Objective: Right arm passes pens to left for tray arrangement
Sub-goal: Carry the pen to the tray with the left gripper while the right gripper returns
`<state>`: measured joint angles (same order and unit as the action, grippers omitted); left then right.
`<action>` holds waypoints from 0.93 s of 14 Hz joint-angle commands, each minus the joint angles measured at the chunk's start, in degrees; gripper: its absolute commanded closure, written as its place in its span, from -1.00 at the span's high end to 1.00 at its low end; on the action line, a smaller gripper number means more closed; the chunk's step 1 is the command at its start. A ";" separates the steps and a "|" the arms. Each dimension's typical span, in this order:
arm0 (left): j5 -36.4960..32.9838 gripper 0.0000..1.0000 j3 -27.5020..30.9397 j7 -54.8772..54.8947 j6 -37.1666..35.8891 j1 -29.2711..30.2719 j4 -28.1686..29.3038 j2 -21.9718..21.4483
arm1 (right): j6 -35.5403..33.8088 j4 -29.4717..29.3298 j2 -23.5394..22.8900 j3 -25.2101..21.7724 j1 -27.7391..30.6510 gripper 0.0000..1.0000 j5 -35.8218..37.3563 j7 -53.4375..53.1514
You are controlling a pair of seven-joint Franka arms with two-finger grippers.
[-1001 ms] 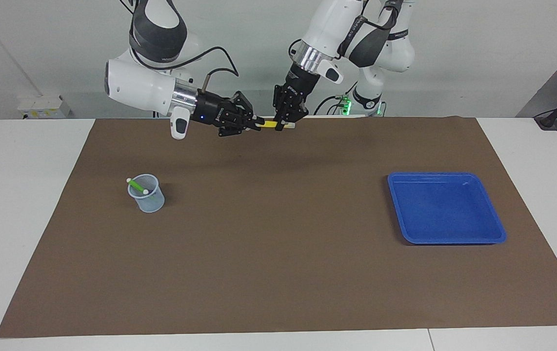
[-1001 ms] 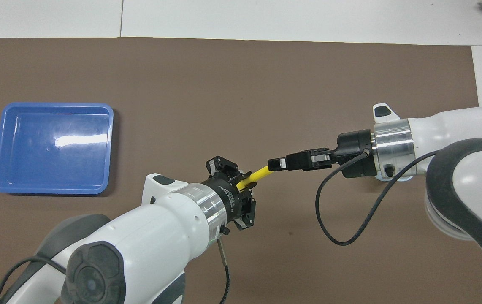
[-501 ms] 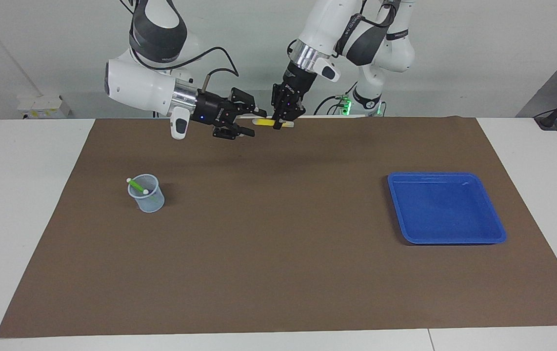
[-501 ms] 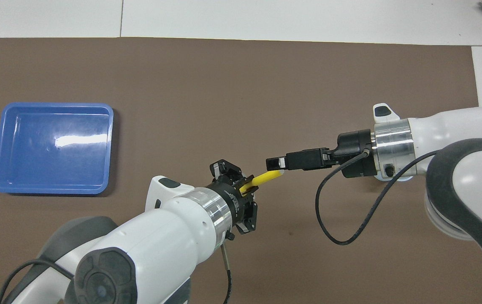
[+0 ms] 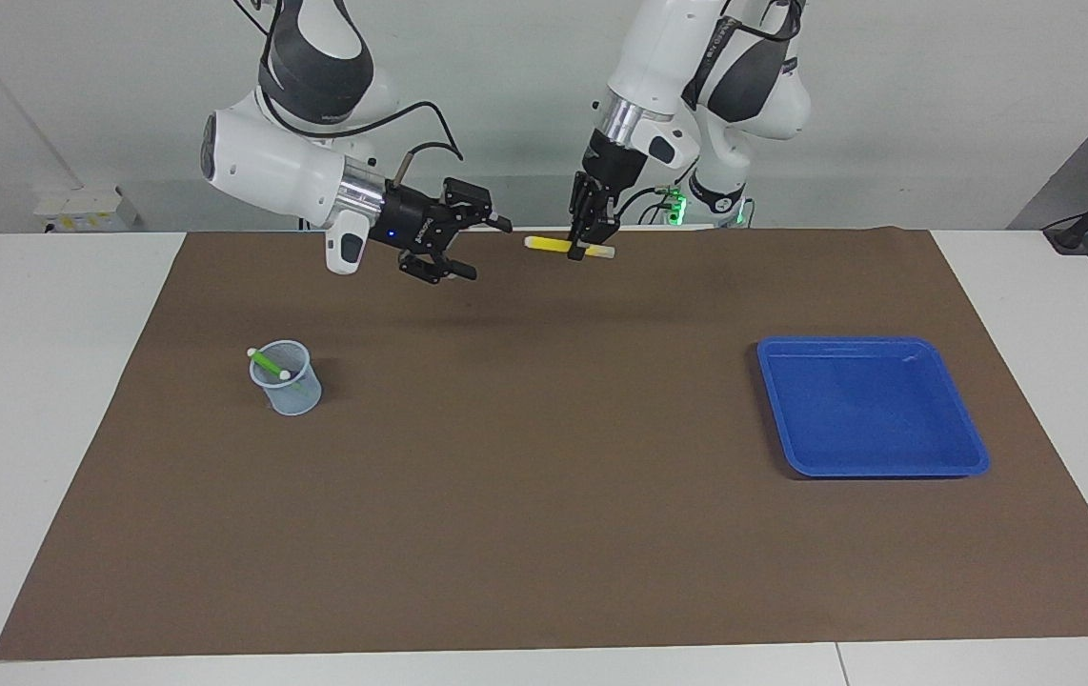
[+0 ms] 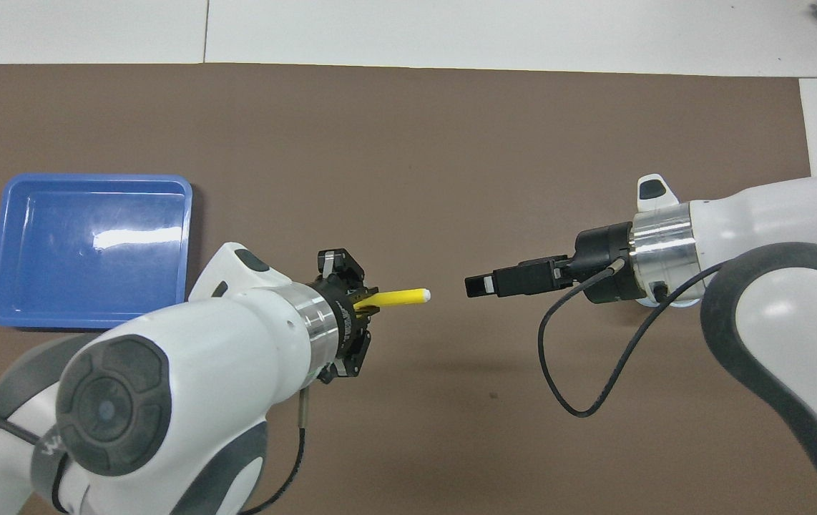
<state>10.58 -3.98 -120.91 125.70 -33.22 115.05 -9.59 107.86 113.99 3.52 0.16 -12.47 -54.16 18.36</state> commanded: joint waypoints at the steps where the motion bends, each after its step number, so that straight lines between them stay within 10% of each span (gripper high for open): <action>1: -0.03 -1.00 -0.24 14.33 -5.36 4.73 -1.41 0.54 | 0.07 -0.61 0.26 0.10 0.78 0.95 7.38 0.62; 13: 0.32 -1.00 0.11 84.28 -19.43 30.39 -0.79 -0.60 | 0.68 -0.53 0.09 -0.07 6.40 1.00 35.42 8.09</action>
<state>10.71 -3.35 -47.11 108.80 -5.88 114.71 -9.74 107.90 113.40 3.51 -0.42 -7.29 -21.86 24.56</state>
